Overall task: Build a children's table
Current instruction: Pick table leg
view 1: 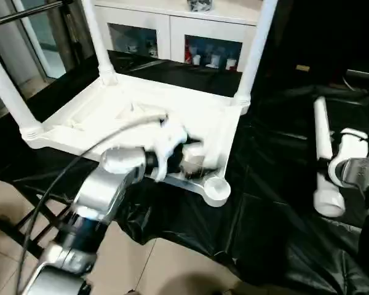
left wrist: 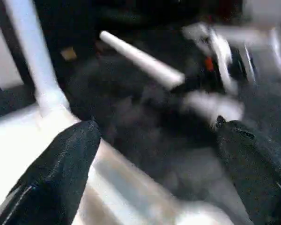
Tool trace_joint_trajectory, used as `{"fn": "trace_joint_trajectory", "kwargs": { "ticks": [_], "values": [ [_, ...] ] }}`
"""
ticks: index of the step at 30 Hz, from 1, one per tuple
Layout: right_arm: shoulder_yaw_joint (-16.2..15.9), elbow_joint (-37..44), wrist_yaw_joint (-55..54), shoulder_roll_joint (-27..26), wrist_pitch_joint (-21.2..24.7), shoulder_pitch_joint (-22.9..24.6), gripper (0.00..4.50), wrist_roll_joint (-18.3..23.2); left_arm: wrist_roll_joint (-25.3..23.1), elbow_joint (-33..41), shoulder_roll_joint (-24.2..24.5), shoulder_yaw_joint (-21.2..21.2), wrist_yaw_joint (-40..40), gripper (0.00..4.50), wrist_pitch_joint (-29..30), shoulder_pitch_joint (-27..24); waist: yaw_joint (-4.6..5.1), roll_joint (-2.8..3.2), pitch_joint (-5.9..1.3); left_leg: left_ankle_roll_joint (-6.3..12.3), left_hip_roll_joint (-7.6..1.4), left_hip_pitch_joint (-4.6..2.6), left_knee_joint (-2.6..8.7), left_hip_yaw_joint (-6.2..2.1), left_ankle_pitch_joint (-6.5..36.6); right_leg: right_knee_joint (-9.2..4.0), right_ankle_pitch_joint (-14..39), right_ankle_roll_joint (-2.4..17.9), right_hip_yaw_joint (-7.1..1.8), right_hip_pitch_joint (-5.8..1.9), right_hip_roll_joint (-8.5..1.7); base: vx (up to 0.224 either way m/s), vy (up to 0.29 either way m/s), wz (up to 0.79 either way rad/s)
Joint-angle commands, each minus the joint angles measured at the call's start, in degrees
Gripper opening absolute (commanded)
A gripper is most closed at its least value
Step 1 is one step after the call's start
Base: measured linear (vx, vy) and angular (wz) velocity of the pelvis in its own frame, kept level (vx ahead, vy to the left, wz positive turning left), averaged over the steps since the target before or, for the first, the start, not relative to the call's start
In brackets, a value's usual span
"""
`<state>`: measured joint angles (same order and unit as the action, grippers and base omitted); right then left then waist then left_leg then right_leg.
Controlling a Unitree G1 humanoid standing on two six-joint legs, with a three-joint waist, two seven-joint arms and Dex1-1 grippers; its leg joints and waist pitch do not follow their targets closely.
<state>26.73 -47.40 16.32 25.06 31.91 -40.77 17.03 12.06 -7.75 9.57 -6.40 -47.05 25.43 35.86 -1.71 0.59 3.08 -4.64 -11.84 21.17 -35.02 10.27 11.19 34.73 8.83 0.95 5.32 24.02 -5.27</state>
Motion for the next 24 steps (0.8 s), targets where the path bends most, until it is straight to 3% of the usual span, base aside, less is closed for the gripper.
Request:
{"fn": "trace_joint_trajectory", "kwargs": {
  "ticks": [1, 2, 4, 5, 6, 8, 11, 15, 20, 24],
  "values": [
    [2.4, 7.7, 7.9, -1.7, -5.2, 0.5, 1.8, 6.2, 3.0, -0.7, -2.0, 2.2, 2.8, 4.5, 2.6, 2.2, -0.35, -1.06, -4.46, 5.13, -0.14, 0.15, 3.15, 0.53, 8.7, -4.44, 16.1, 10.1, -1.84, -4.05, -1.98, 0.0, 0.0, 0.0],
    [2.7, 10.8, 11.3, -2.7, -5.0, 1.7, 1.8, 8.3, 4.0, -1.1, -3.0, 3.2, 3.7, 4.5, 3.7, 3.2, -0.52, -1.01, -4.52, 5.7, -0.3, 0.28, 3.24, 0.23, 7.4, -4.25, 15.5, 10.8, -1.78, -4.1, -2.06, 0.0, 0.0, 0.0],
    [2.8, 14.9, 15.0, -3.9, -3.6, 3.3, 1.8, 11.2, 5.4, -1.8, -4.3, 4.5, 4.9, 4.5, 5.4, 4.5, -0.79, -0.92, -4.38, 6.57, -0.23, -0.04, 3.12, 0.56, 7.1, -4.45, 14.7, 11.4, -1.95, -3.9, -1.82, 0.0, 0.0, 0.0],
    [2.8, 17.3, 16.8, -4.6, -2.5, 4.2, 1.8, 12.9, 6.1, -2.2, -4.9, 5.2, 5.6, 4.5, 6.2, 5.3, -0.94, -0.69, -4.53, 6.76, -0.38, 0.05, 3.28, 0.21, 6.2, -4.16, 14.0, 11.8, -1.83, -4.05, -1.9, 0.0, 0.0, 0.0],
    [2.7, 20.7, 19.2, -5.5, -0.9, 5.4, 1.8, 15.3, 6.9, -2.9, -5.8, 6.2, 6.6, 4.5, 7.2, 6.4, -0.95, -0.74, -4.38, 6.97, -0.14, 0.02, 3.19, 0.49, 6.4, -4.39, 13.9, 11.6, -1.88, -4.03, -1.64, 0.0, 0.0, 0.0],
    [2.7, 25.1, 21.9, -6.6, 1.5, 7.0, 1.79, 18.9, 7.2, -4.1, -6.3, 7.0, 7.9, 4.5, 8.0, 7.9, -1.28, -0.66, -4.52, 7.28, -0.34, 0.01, 3.35, 0.12, 5.8, -4.24, 13.3, 11.8, -1.78, -4.11, -1.76, 0.0, 0.0, 0.0],
    [2.6, 29.0, 24.0, -7.7, 3.0, 8.5, 1.79, 22.2, 7.5, -5.3, -6.9, 8.0, 9.2, 4.5, 8.4, 9.2, -1.54, -0.64, -4.47, 6.6, -0.41, -0.11, 3.47, 0.08, 6.5, -4.51, 14.8, 11.4, -1.78, -4.04, -1.94, 0.0, 0.0, 0.0],
    [0.0, 37.2, 29.0, -9.3, 4.4, 13.1, 1.79, 27.1, 12.6, -6.8, -9.3, 12.9, 13.2, 4.5, 11.3, 11.8, -2.18, -0.81, -4.39, 5.72, -0.49, -0.08, 3.57, 0.03, 6.9, -4.62, 16.1, 10.7, -1.82, -4.06, -2.21, 0.0, 0.0, 0.0],
    [-4.2, 41.5, 31.5, -9.4, 7.2, 16.2, 1.79, 27.1, 18.7, -10.3, -12.1, 19.0, 17.5, 4.5, 17.2, 15.6, -2.47, -0.88, -4.24, 4.99, -0.25, -0.05, 3.59, 0.0, 6.8, -5.09, 19.0, 9.1, -1.69, -3.9, -2.18, 0.0, 0.0, 0.0],
    [-7.7, 42.4, 32.5, -9.3, 7.6, 17.1, 1.79, 25.7, 20.5, -10.4, -13.5, 19.4, 17.7, 4.5, 18.5, 15.9, -2.48, -0.88, -4.31, 4.77, -0.35, 0.16, 3.69, -0.17, 6.0, -5.1, 18.6, 8.8, -1.69, -3.98, -2.31, 0.0, 0.0, 0.0]
  ]
}}
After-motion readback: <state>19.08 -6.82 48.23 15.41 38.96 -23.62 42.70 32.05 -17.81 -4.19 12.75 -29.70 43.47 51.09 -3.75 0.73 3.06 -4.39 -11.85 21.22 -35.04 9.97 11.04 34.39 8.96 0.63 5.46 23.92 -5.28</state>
